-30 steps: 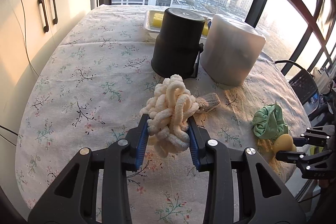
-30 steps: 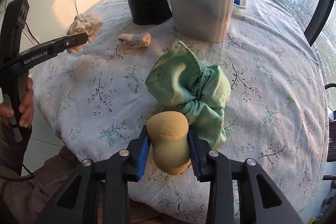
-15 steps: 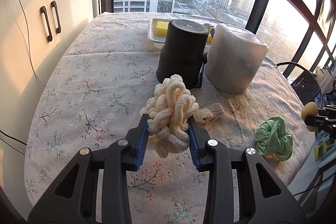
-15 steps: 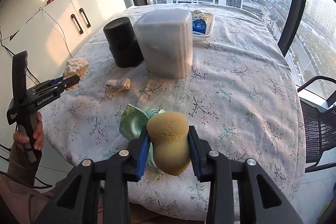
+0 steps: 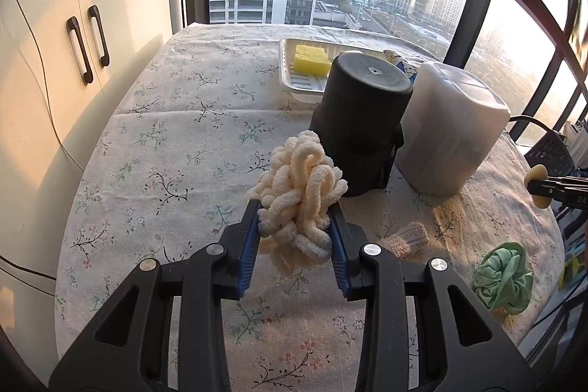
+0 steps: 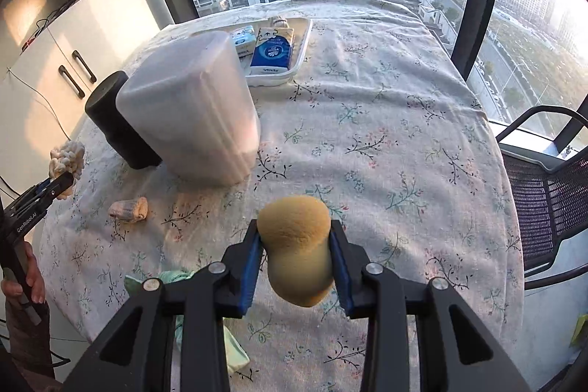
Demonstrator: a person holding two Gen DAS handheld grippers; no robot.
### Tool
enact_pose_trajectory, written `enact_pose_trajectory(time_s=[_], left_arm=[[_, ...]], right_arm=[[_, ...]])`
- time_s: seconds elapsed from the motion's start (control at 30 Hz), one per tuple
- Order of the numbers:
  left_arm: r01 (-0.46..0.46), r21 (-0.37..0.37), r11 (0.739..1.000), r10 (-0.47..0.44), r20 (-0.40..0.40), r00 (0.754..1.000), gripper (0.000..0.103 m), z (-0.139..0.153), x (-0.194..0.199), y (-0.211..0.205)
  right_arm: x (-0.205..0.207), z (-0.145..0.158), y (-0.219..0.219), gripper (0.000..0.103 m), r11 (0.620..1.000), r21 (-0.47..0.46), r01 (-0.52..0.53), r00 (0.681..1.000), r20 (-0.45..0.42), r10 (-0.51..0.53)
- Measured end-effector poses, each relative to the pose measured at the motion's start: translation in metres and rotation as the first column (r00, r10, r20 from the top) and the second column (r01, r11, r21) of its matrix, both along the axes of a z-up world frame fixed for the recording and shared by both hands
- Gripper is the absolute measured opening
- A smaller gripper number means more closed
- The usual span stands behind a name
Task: Organize soft objects
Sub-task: 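Carry the rope toy and tan gourd sponge over the white tray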
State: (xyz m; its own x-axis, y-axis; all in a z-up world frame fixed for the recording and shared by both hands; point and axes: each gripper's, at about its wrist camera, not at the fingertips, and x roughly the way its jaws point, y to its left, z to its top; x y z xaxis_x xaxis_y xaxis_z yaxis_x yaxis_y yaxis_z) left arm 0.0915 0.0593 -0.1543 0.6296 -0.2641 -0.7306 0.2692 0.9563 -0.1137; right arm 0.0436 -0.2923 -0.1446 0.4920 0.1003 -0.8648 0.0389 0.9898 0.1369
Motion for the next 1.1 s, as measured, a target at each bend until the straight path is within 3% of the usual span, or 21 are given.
enact_pose_trajectory(time_s=[0.37, 0.67, 0.9, 1.03, 1.1], left_arm=[[-0.048, 0.039, 0.998, 0.047, 0.021, 0.999, 0.032, 0.004, 0.071, 0.01], [-0.028, 0.091, 0.995, 0.023, 0.051, 0.998, 0.032, 0.011, 0.14, 0.005], [0.084, 0.019, 0.996, -0.084, -0.01, 0.996, 0.032, 0.011, 0.195, -0.015], [0.196, 0.032, 0.98, -0.194, -0.05, 0.98, 0.032, 0.006, 0.219, -0.04], [0.236, -0.003, 0.972, -0.235, -0.085, 0.968, 0.032, 0.004, 0.228, -0.048]], right_arm=[[0.076, -0.004, -0.02, 0.037, 0.999, -0.039, 0.028, 0.999, -0.015, -0.029], [0.138, -0.006, -0.032, 0.037, 0.998, -0.065, 0.026, 0.999, -0.035, -0.029], [0.188, 0.001, -0.024, 0.037, 0.998, -0.065, -0.016, 1.0, -0.027, 0.014], [0.219, 0.012, -0.01, 0.037, 0.997, -0.043, -0.068, 0.998, -0.003, 0.068], [0.236, 0.019, 0.0, 0.037, 0.994, -0.041, -0.099, 0.995, 0.007, 0.1]])
